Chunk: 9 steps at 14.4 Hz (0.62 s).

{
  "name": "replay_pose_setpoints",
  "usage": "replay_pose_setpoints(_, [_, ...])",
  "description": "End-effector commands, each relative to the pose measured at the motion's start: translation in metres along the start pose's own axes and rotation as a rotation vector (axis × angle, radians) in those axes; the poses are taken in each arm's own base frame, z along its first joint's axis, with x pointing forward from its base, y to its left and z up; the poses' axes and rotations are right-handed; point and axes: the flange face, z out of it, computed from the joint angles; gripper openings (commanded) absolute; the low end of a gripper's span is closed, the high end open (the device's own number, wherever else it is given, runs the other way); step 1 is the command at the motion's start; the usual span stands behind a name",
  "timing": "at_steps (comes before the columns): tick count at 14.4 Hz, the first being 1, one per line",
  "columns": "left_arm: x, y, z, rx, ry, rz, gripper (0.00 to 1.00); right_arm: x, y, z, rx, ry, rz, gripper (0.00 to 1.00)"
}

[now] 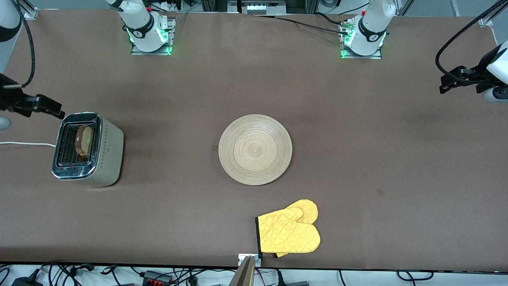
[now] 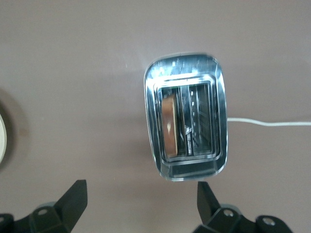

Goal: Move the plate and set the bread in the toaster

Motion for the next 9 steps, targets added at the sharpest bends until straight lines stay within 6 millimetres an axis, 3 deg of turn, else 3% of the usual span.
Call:
replay_pose_setpoints(1, [-0.004,-0.001,-0.005,-0.008,-0.003,-0.009,1.00,-0.023,0.001,0.005,-0.008,-0.002,-0.013,1.00])
replay_pose_setpoints(9, [-0.004,-0.001,-0.006,-0.008,-0.002,-0.009,1.00,-0.029,0.004,-0.006,-0.009,0.007,-0.013,1.00])
